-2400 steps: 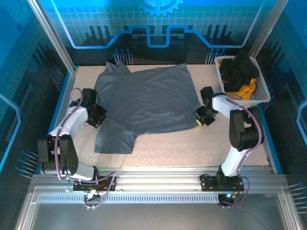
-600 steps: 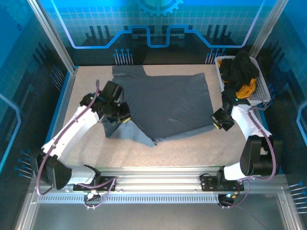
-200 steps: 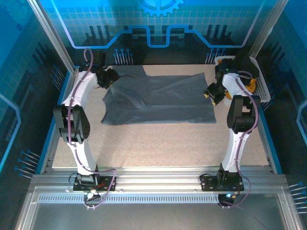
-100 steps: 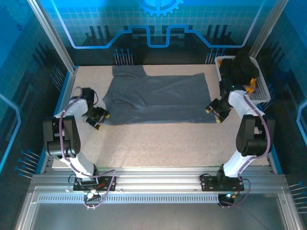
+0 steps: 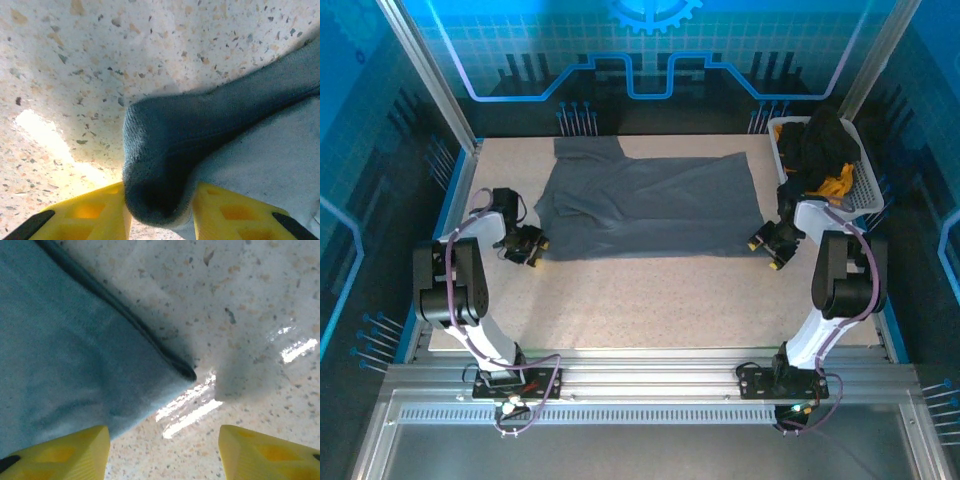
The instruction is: Fold and stack the t-shirts
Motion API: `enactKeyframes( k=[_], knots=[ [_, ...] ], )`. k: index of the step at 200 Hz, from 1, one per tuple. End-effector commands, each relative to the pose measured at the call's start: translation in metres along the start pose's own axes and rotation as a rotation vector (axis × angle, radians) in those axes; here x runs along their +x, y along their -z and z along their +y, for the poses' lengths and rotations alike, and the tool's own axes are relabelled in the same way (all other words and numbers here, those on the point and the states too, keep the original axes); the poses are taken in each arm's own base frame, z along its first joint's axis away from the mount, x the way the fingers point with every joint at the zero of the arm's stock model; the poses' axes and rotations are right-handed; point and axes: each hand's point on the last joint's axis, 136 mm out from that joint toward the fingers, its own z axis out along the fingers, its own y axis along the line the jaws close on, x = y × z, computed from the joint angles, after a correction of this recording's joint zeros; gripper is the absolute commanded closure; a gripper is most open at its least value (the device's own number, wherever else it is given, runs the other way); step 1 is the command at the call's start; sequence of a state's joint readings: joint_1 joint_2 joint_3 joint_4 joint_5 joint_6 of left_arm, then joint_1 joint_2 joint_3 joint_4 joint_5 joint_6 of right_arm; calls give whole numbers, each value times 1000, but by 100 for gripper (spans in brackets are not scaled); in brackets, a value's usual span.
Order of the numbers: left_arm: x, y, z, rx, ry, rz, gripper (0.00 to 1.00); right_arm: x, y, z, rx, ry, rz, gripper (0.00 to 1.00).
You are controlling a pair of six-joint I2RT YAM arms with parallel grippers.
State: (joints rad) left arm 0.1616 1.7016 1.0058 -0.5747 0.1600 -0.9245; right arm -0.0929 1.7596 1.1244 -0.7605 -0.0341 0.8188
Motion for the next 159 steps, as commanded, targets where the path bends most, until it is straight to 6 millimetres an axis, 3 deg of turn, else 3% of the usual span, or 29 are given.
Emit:
enactKeyframes(
  k=[1, 27, 50, 60, 96, 127, 159],
  knots=[
    [1, -4, 20, -71, -22, -10, 64, -6, -7, -2, 11, -30, -4, 42],
    [0, -12, 20, -50, -33, -12, 70, -10, -15, -4, 39, -40, 2, 46],
    [-4, -17, 16, -48, -43, -16, 89, -18, -21, -1, 54, -30, -4, 54],
    [-7, -17, 16, -57, -43, -24, 100, -21, -23, 1, 64, -22, -6, 62],
    [-15, -6, 30, -103, -23, -74, 100, -24, -19, -1, 132, 10, -25, 100],
    [-13, 7, 48, -133, -11, -101, 100, -10, -5, -12, 183, 21, -46, 100],
    [-1, 20, 71, -171, 12, -113, 100, 20, 2, -32, 219, -2, -12, 100]
  ],
)
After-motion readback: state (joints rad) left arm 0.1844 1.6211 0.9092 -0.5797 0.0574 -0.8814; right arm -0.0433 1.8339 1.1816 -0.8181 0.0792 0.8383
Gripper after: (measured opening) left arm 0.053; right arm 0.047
